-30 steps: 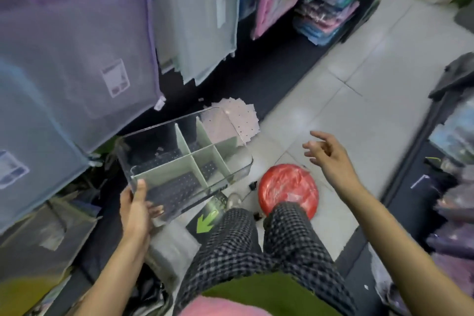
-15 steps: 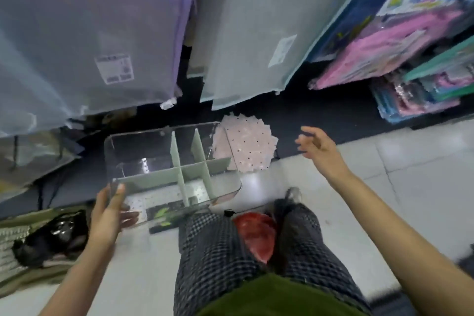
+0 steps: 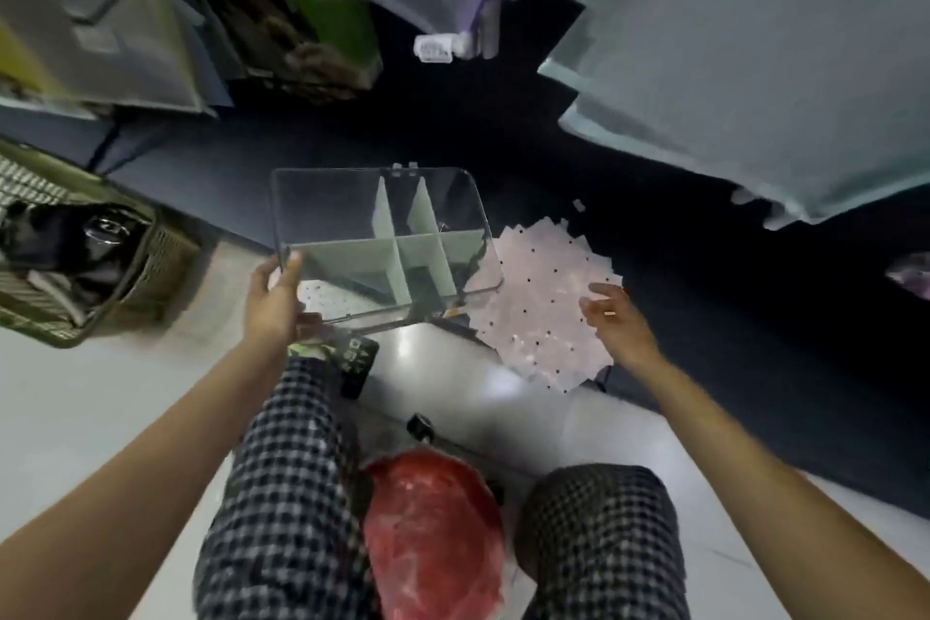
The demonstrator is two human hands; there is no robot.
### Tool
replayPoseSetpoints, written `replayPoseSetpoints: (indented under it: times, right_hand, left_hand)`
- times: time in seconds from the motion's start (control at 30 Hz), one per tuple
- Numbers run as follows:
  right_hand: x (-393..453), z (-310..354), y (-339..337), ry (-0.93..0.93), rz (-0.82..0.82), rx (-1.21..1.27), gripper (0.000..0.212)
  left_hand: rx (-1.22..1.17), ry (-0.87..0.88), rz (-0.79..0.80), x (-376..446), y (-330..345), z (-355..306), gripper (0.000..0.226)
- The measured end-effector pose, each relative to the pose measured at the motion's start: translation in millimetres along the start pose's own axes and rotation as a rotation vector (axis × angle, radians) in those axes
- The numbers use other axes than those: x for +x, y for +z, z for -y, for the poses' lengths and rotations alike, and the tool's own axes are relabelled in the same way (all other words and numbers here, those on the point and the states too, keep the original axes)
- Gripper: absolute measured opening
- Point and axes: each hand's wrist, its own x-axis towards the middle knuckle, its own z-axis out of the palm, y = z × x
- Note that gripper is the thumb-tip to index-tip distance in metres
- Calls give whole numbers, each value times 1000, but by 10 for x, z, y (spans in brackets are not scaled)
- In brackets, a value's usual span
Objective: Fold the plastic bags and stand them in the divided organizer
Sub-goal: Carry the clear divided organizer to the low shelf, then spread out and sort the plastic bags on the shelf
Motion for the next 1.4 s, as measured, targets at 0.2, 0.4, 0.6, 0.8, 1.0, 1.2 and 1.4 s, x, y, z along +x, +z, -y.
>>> replayPoseSetpoints:
  times: [0.2,0.4,0.6,0.8,1.0,1.2,1.4]
  right_hand:
    - [1120,-817,1071,-23,-13,-193,58]
    - [1978,-1387,1984,-268,-38,-790,68]
    - [2450,-1717,2502,-431,-85,-1008,58]
    - [2536,-1970,2347,-368,-115,-1018,50]
    - [2485,-2104,1638,-177,-99,-1101,75]
    - [2334,-2129,1395,-64,-122,-919,61]
    - [2324,-2250,2160,-231,-214,-921,55]
  left_hand:
    - [-202,-8,-21,1115,708,576,55]
    - [-281,29,-5,1953,1273,1204,59]
    - [-296,120,83,2484,1581,1569,61]
    - [-250,153,153,2840,1531,1782,64]
    - [-235,272,185,3067,1295,1727,51]
    - [144,590,-320,2890,1251,1552,57]
    - [732,1008,-16,2357,1980,1877,64]
